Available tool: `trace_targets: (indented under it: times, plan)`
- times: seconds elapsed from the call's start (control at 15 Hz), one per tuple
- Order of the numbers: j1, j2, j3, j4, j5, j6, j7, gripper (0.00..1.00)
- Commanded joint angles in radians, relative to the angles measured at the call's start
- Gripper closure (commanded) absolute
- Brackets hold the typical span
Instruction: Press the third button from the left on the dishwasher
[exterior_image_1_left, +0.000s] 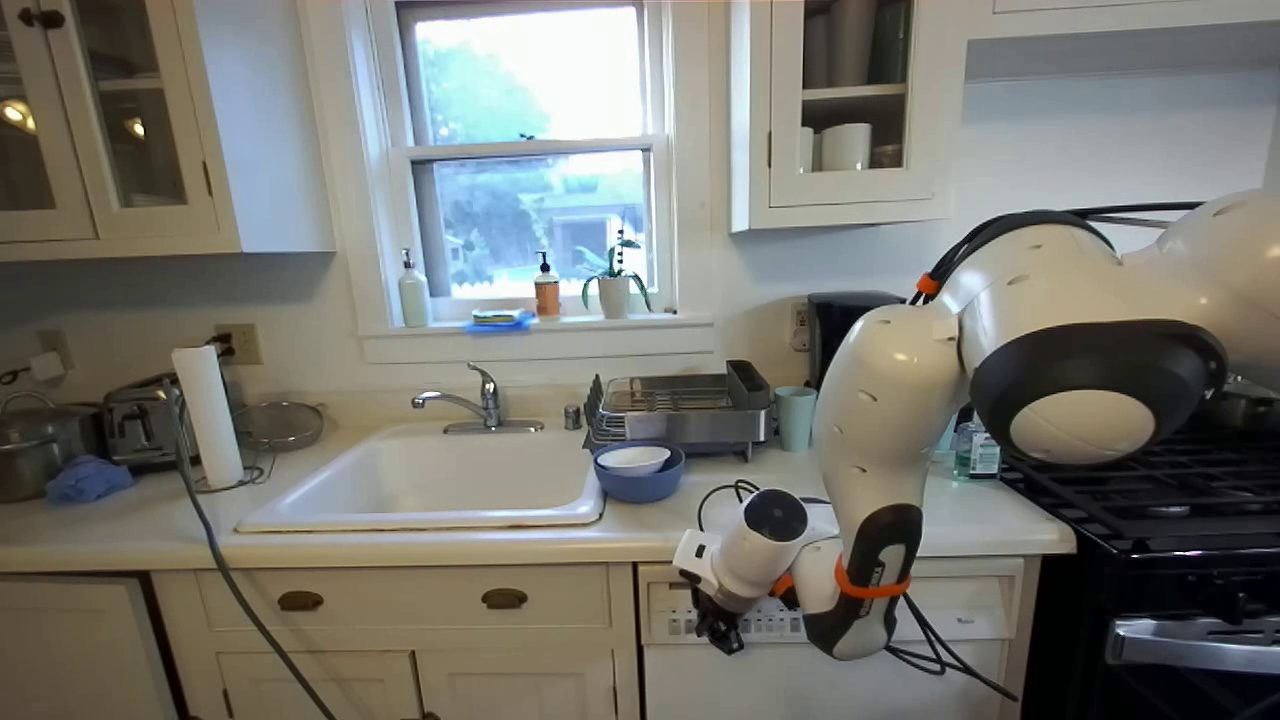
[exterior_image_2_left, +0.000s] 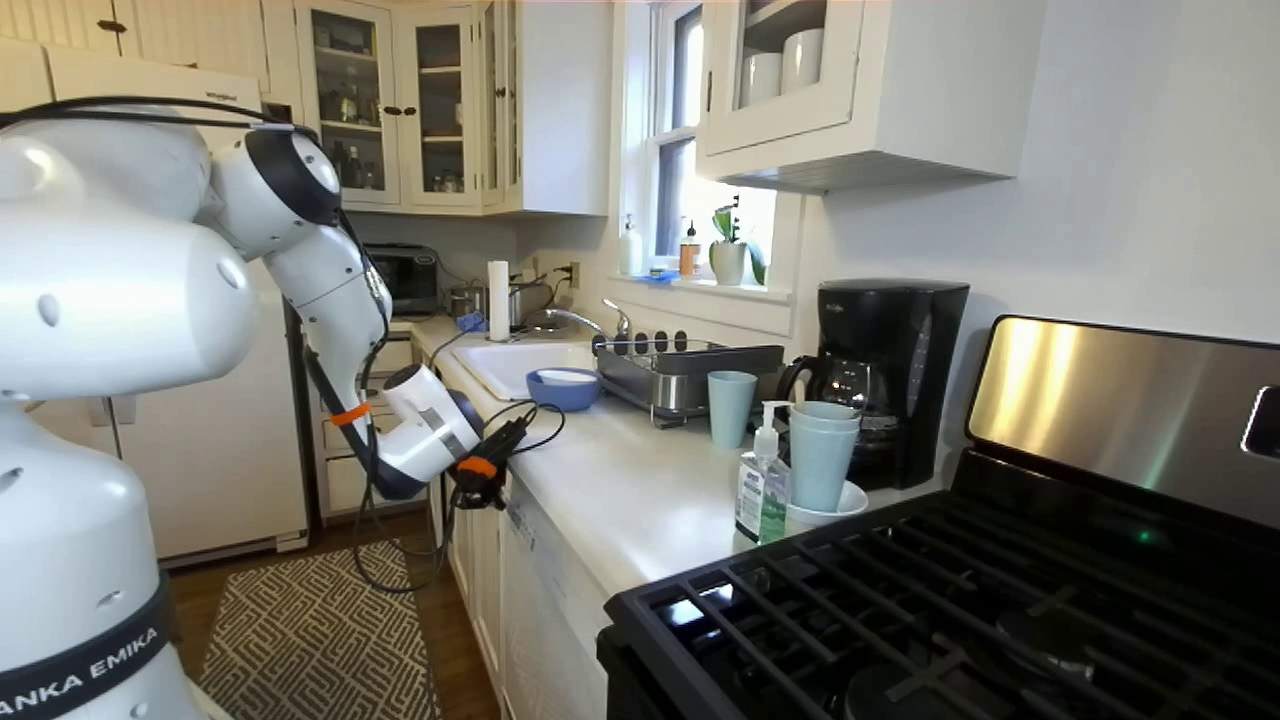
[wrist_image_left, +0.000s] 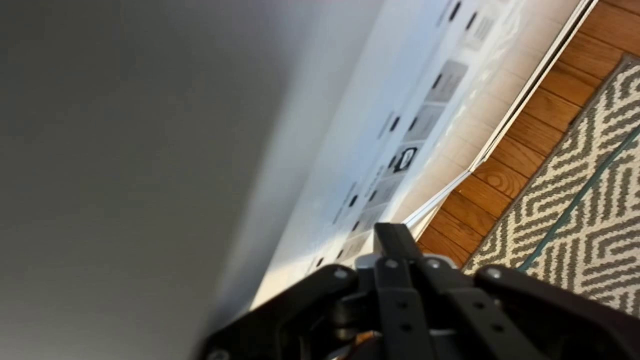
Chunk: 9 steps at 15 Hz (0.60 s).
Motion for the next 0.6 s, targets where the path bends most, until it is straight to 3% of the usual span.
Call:
trace_targets:
  times: [0.0, 0.53]
  plan:
    - [-0.033, -0.058, 0.003, 0.066, -0.001, 0.000, -0.007, 1.00]
    - [-0.010, -0.092, -0.028, 0.087, 0.012, -0.001, -0.004, 1.00]
